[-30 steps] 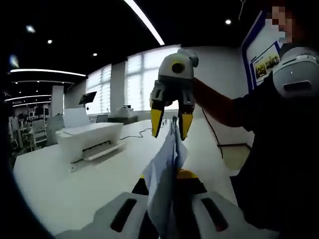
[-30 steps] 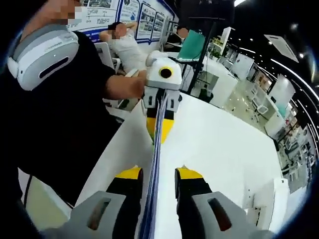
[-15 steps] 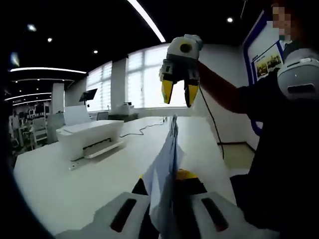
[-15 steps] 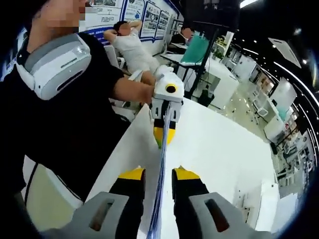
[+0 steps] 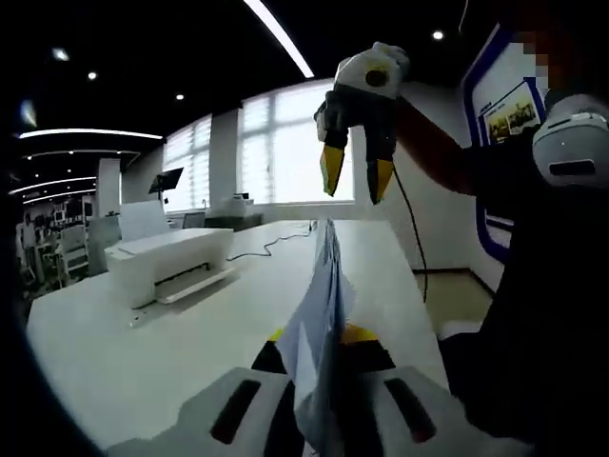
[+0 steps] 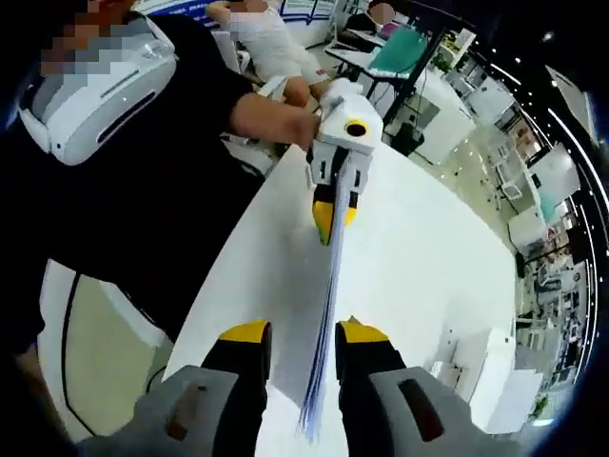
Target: Organize the stack of printing papers by aligning and flattening the scattered papers on the table
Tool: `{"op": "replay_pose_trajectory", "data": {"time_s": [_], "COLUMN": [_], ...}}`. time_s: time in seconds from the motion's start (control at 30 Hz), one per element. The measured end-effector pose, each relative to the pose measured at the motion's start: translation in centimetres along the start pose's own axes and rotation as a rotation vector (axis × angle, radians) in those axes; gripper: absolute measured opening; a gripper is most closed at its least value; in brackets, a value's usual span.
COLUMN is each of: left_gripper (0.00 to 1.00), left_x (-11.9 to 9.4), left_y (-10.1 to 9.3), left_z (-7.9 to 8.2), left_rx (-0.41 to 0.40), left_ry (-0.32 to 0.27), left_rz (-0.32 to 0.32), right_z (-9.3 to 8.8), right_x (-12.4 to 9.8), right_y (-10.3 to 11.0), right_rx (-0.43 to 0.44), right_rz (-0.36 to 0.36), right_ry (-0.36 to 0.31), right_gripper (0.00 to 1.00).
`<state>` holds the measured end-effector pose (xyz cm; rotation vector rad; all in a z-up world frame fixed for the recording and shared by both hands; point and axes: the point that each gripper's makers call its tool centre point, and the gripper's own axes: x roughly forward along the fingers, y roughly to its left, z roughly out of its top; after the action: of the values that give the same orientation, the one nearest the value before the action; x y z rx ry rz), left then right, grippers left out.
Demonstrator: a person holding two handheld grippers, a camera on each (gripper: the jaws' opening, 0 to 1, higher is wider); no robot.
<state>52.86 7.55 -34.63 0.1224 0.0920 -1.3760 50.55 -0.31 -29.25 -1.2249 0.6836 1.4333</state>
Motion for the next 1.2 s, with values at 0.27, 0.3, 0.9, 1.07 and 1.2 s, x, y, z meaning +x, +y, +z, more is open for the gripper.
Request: {"op": "replay_pose_trajectory", "data": {"time_s": [0.27, 0.3, 0.9, 1.07, 1.2], "left_gripper": [0.07, 0.07, 0.07, 0.15, 0.21], "left_x": [0.1, 0.1, -0.3, -1.5, -2.4], "left_y": [0.0, 0.0, -0.1, 0.8, 1.1], "left_z": [0.1, 0.1, -0.2, 0.7, 1.0], "left_rx": [0.008, 0.008, -0.024, -0.083, -0.076], "left_ry": [0.010, 0.010, -0.017, -0.085, -0.106], "left_rz": [-0.002, -0.003, 0.010, 0.051, 0.073], "right_z": [-0.2, -0.2, -0.6, -0.1, 0.0], "right_x": [3.6, 3.8, 8.3, 7.1, 6.1], "right_y": [-1.7, -1.7, -1.3, -1.6, -1.5], "right_rx": [0.028, 0.028, 0.090, 0.106, 0.123], "right_rz": [0.025, 0.031, 0.075, 0.039, 0.020], "right_ry": [0.055, 0.056, 0.085, 0.031, -0.031], "right_gripper": [0.25, 0.25, 0.00, 0.00, 0.00]}}
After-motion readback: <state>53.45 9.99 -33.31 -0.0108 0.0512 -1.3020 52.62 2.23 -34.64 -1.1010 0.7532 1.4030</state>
